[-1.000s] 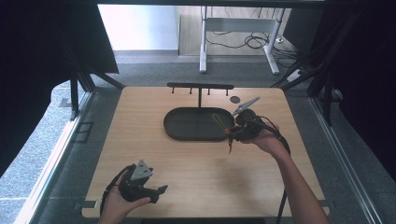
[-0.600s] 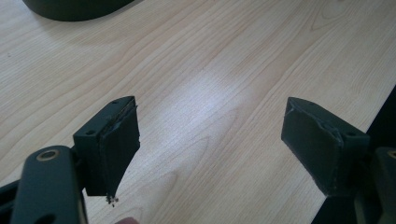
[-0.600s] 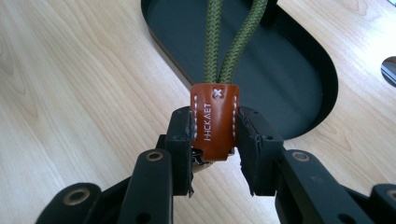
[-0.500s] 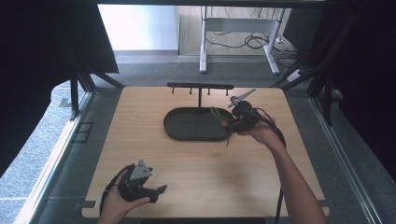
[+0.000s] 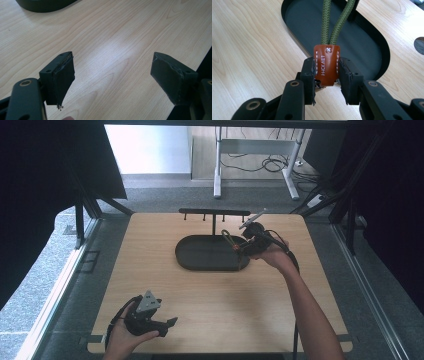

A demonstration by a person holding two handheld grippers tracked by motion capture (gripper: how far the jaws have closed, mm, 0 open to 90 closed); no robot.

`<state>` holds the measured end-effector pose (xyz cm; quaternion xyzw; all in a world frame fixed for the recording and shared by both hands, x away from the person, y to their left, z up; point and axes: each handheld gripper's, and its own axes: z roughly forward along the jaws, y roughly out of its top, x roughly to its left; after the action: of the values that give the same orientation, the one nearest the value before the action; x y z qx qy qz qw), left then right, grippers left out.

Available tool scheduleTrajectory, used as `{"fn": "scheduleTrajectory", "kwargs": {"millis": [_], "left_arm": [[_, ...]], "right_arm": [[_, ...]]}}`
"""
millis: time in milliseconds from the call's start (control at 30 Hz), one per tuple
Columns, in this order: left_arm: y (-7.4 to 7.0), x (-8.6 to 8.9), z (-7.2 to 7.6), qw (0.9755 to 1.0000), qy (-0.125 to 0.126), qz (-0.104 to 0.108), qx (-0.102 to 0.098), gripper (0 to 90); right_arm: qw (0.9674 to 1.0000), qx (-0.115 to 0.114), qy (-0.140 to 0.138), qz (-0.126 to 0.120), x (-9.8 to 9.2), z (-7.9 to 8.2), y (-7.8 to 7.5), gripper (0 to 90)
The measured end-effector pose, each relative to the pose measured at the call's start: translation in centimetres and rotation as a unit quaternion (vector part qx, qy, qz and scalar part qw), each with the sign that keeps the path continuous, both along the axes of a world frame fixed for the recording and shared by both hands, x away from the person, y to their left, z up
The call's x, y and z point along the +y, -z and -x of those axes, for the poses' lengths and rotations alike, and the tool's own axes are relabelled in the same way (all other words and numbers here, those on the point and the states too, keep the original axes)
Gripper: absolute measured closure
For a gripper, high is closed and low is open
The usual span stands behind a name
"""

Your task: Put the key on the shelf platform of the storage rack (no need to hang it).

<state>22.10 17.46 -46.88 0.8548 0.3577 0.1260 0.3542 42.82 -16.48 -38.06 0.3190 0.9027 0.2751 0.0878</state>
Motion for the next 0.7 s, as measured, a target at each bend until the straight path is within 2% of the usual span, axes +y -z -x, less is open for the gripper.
{"fn": "scheduleTrajectory", "kwargs": {"millis": [333,700], "left_arm": [[0.0,-0.1,0.0,1.0,0.004,-0.002,0.001,19.8],[-0.1,0.0,0.0,1.0,0.002,-0.002,0.0,19.8]], "right_arm": [[0.9999,-0.004,0.011,-0.003,0.2,-0.9,-0.4,67.4],[0.9997,0.0,0.025,-0.008,0.2,-2.1,-0.1,67.4]]}}
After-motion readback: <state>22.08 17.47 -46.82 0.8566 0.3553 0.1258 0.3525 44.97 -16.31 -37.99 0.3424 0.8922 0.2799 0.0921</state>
